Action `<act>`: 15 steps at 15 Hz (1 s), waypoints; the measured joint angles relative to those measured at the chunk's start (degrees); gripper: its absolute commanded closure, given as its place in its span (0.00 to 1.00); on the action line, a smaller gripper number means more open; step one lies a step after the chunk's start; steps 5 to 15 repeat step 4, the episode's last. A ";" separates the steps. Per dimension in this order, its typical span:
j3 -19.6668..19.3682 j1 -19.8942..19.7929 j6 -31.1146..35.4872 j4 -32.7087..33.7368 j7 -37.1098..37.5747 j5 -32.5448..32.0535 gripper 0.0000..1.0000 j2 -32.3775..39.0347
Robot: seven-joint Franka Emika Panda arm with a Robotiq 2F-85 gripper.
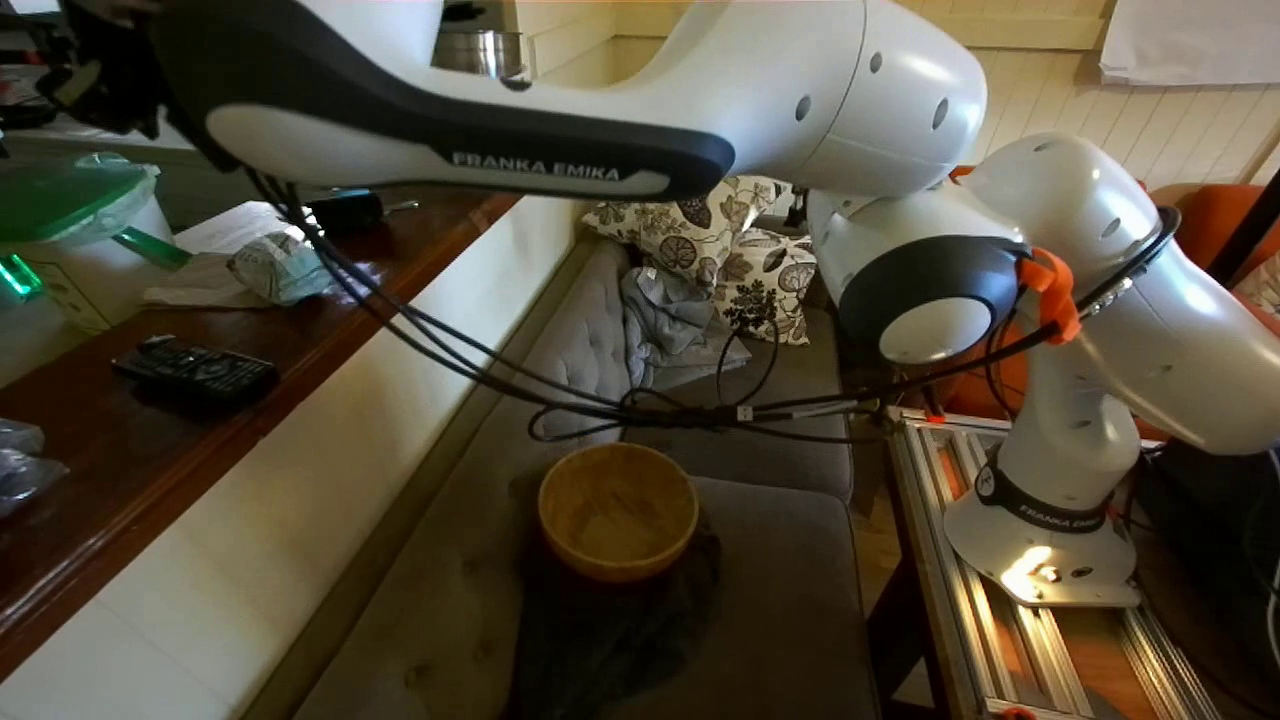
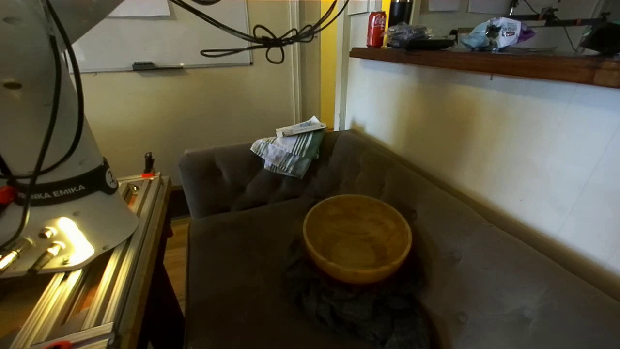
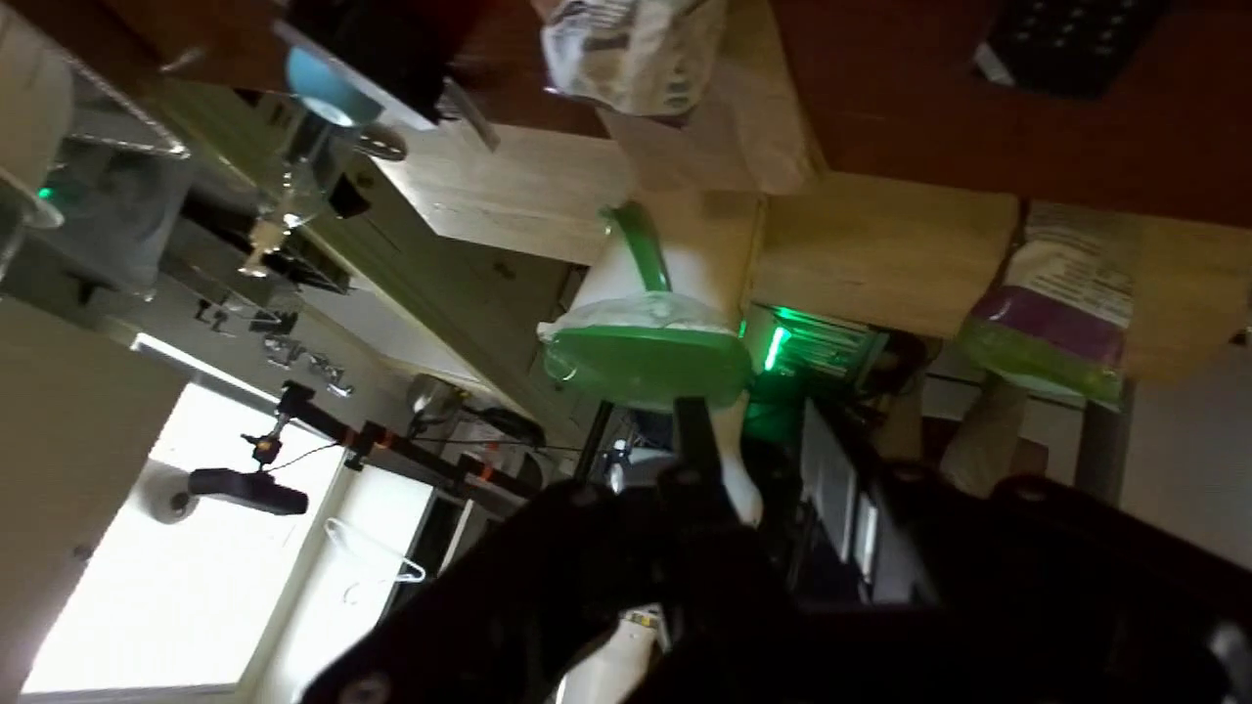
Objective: Put the black remote control on the counter.
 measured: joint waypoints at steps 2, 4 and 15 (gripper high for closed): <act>0.39 -0.38 -5.05 0.00 -6.79 0.28 0.24 -1.95; 2.22 -1.10 -9.83 0.00 -12.36 1.61 0.35 -3.20; 2.22 -1.10 -9.83 0.00 -12.36 1.61 0.35 -3.20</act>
